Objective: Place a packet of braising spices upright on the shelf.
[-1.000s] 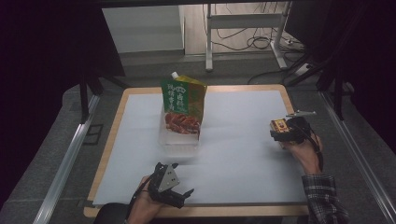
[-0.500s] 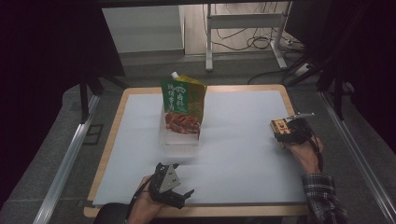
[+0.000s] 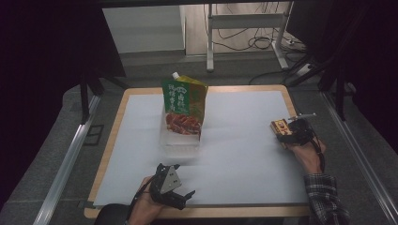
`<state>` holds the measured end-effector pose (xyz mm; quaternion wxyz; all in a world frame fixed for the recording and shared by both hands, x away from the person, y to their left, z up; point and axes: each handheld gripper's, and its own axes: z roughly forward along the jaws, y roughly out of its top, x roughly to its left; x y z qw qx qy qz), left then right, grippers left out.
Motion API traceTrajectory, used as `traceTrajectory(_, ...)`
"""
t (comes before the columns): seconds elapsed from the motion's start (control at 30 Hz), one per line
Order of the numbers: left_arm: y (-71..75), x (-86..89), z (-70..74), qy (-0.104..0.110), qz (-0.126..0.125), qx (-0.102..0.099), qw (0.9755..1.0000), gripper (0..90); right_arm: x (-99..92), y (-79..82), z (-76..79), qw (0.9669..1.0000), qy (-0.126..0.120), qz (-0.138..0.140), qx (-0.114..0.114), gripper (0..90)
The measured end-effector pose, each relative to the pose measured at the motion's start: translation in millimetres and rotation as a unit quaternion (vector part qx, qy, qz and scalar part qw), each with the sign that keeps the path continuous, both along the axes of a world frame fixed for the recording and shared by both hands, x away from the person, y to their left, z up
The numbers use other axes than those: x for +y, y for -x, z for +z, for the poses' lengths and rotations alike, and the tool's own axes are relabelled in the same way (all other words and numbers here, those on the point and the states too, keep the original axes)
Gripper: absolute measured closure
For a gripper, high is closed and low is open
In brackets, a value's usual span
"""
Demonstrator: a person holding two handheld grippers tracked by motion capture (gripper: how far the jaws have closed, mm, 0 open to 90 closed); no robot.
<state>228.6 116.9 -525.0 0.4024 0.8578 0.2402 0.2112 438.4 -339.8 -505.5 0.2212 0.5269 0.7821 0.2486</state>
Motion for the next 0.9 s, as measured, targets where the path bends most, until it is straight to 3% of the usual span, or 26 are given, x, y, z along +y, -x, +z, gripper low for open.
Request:
traceTrajectory(0.27, 0.1, 0.4, 0.4, 0.002, 0.001, -0.001, 1.0, 2.0, 2.4, 4.7, 6.6, 0.9999, -0.002, 0.012, -0.011, 31.8)
traceTrajectory(0.53, 0.5, 1.0, 1.0, 0.003, 0.003, -0.002, 1.0, 2.0, 10.8, 13.8, 11.9, 0.9988, -0.01, 0.044, -0.018, 31.7)
traceTrajectory(0.9, 0.5, 0.9, 1.0, 0.001, 0.003, -0.003, 1.0, 2.1, 35.6, 31.7, 15.7, 0.9936, -0.011, 0.111, -0.018, 31.7)
